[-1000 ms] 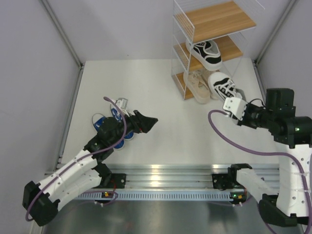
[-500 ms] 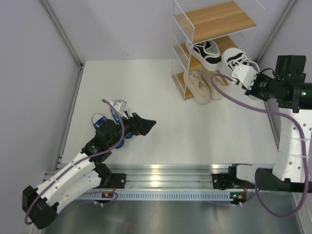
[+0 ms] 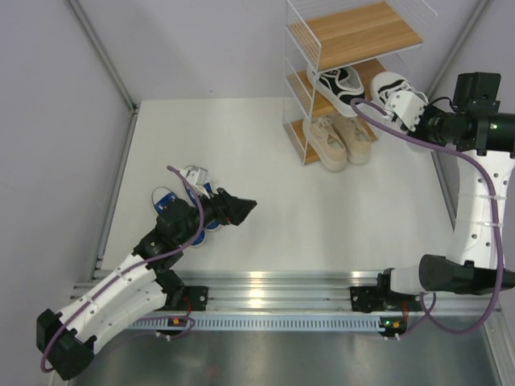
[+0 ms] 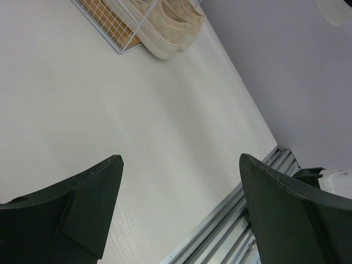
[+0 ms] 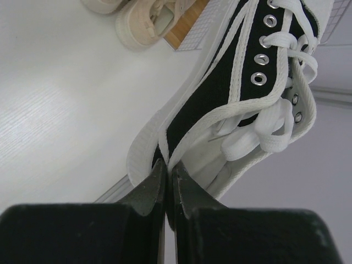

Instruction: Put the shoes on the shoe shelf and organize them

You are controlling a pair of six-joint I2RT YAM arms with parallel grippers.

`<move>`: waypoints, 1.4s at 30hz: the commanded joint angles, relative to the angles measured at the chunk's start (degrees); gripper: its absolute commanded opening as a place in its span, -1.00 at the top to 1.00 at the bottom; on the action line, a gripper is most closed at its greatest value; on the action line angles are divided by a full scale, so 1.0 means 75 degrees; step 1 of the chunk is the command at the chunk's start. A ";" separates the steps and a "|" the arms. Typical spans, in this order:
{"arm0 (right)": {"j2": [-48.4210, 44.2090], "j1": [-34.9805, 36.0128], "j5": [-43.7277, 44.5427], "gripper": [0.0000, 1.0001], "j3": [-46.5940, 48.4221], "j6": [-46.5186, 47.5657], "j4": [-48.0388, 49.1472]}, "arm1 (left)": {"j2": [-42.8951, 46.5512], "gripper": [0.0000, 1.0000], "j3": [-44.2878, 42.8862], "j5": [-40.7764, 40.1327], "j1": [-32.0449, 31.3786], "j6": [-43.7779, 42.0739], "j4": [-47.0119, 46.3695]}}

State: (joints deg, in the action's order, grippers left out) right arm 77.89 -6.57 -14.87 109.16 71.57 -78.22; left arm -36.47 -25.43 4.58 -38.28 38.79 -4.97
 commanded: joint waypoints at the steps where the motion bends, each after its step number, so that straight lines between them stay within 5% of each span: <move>1: 0.0196 -0.0097 -0.0465 1.00 0.0573 0.0114 0.1276 | 0.0081 -0.84 0.0028 -0.0060 0.0042 -0.0132 -0.0110; 42: 0.2927 0.0817 -0.0326 1.00 0.1476 -0.0730 0.4382 | -0.0235 -0.84 -0.0090 0.0023 0.0054 -0.0074 -0.0274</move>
State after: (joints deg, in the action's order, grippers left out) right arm 100.62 -1.21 -17.10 116.40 65.71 -53.56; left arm -37.93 -25.41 4.64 -38.20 38.81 -4.91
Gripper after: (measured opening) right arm 0.022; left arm 0.918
